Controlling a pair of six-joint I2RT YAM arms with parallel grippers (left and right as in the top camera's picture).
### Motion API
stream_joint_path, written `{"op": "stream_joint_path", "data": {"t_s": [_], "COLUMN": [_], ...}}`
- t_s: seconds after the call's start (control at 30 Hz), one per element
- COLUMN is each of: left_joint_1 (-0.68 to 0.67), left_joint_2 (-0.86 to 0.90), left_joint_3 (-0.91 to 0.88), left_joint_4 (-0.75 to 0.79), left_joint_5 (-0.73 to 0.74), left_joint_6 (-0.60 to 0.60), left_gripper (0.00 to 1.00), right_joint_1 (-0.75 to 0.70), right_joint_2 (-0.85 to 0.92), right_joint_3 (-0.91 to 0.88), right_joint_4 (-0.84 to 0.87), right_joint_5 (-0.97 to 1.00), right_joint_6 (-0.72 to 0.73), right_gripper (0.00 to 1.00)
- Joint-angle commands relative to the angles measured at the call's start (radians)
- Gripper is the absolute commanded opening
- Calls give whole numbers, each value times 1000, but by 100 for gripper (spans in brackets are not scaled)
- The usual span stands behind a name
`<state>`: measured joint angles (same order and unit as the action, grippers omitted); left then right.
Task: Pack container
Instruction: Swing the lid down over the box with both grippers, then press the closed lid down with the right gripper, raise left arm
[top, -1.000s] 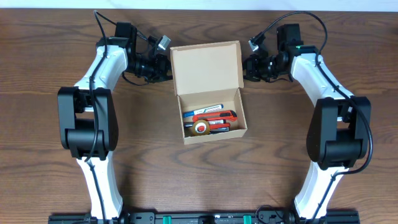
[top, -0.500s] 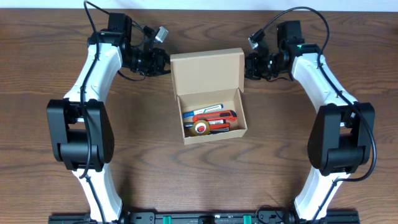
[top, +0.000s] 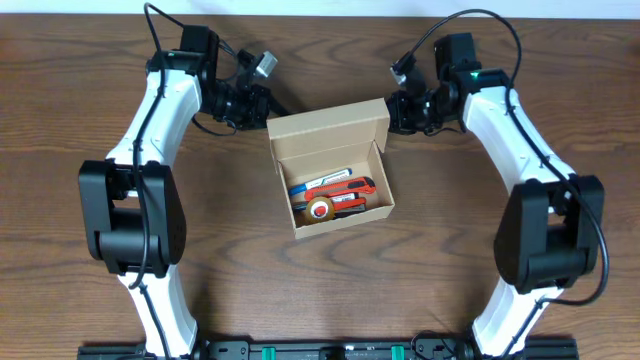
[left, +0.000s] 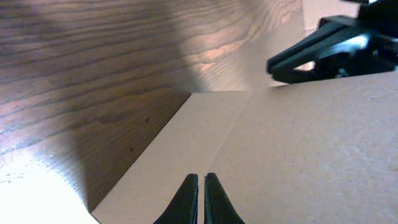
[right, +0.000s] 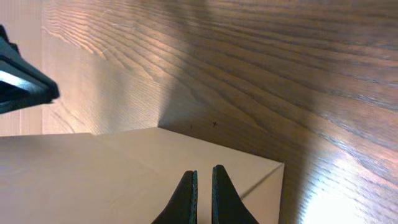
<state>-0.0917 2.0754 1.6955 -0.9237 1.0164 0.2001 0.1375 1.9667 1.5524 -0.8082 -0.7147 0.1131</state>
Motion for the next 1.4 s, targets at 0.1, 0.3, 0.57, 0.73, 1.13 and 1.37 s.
{"op": "stream_joint_path", "data": {"t_s": [0.1, 0.3, 0.57, 0.73, 1.13, 1.37], "left_joint_1": [-43, -84, -162, -209, -185, -172], "left_joint_2": [-87, -126, -130, -138, -270, -347], "left_joint_3": [18, 18, 18, 18, 17, 14], "left_joint_4": [-37, -75, -156, -245, -304, -330], "left_joint_5": [-62, -77, -153, -338, -1005, -1254], "left_joint_6": [40, 32, 53, 70, -101, -263], "left_gripper": [6, 6, 6, 6, 13, 22], "right_joint_1": [10, 10, 12, 15, 161, 378], "right_joint_2": [-65, -82, -157, -239, -332, -332], "right_joint_3": [19, 19, 19, 19, 16, 16], "right_joint_4": [-37, -61, -131, -192, -250, -231], "right_joint_5": [34, 46, 143, 278, 571, 814], "right_joint_6": [-44, -56, -86, -94, -63, 142], "right_gripper": [2, 2, 2, 2, 2, 1]}}
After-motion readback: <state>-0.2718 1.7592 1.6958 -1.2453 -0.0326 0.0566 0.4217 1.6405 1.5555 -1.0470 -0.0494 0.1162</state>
